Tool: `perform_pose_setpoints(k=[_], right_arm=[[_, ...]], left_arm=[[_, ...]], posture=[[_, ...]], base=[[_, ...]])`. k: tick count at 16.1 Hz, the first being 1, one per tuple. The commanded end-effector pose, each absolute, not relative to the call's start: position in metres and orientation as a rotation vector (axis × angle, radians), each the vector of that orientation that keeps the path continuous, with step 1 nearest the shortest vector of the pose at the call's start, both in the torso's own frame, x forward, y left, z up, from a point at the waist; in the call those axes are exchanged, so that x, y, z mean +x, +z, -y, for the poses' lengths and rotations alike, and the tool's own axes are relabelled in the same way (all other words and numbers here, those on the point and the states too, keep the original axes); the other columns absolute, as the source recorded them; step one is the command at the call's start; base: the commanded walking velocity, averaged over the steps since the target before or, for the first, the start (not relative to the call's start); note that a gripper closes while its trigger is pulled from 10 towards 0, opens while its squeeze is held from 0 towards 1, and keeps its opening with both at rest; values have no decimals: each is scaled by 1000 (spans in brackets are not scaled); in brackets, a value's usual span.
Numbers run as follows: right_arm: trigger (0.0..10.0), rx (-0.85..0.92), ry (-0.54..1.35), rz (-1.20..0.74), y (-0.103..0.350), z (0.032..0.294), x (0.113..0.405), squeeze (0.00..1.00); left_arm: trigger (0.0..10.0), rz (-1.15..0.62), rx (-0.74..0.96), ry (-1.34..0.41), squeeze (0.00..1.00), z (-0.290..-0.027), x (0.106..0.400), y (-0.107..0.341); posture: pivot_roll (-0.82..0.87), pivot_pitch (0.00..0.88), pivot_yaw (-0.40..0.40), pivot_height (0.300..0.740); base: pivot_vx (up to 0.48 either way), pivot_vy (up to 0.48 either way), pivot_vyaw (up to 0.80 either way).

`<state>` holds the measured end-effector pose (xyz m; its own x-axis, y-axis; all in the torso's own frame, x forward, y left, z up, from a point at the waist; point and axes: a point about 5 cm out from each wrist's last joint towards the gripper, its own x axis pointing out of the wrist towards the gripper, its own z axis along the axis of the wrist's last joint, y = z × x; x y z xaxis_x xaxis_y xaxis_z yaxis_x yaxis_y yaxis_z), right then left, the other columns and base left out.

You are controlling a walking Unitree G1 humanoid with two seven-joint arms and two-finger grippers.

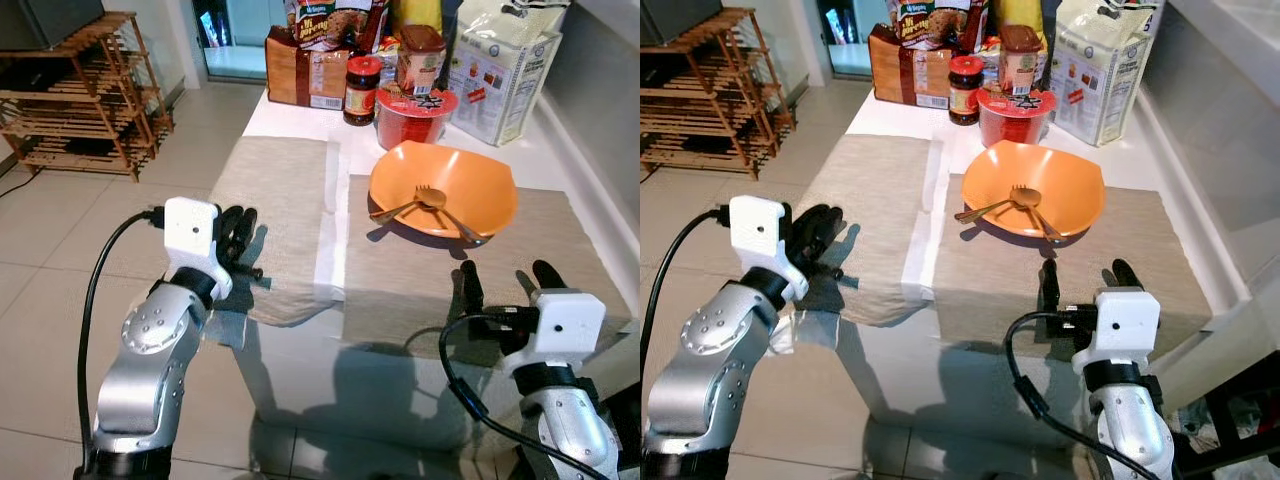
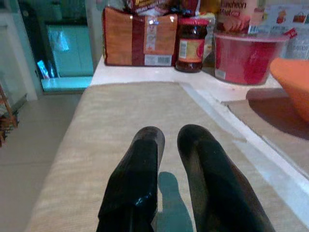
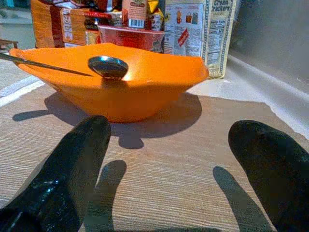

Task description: Setting the table

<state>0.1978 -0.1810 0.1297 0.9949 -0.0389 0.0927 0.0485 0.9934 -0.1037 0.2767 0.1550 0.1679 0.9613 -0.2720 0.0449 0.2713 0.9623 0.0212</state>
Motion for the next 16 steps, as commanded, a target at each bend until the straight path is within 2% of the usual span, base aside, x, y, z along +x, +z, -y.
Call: perform_pose_setpoints(k=[1, 2, 10, 16], right_arm=[[10000, -90, -51, 86, 129, 183, 199, 0], [10000, -92, -49, 84, 128, 183, 198, 0], [10000, -96, -39, 57, 117, 185, 198, 0], [10000, -109, -40, 41, 109, 188, 196, 0]], left_arm=[[10000, 53, 33, -273, 0, -153, 280, 171], [10000, 55, 37, -279, 0, -151, 282, 172], [10000, 62, 13, -305, 0, -144, 292, 177], [10000, 39, 31, -337, 0, -138, 295, 176]], posture=[[-58, 0, 15, 740], [-60, 0, 13, 740], [-69, 0, 16, 740], [-76, 0, 19, 740]], base=[[0, 0, 0], [0, 0, 0], [-371, 0, 0], [0, 0, 0]])
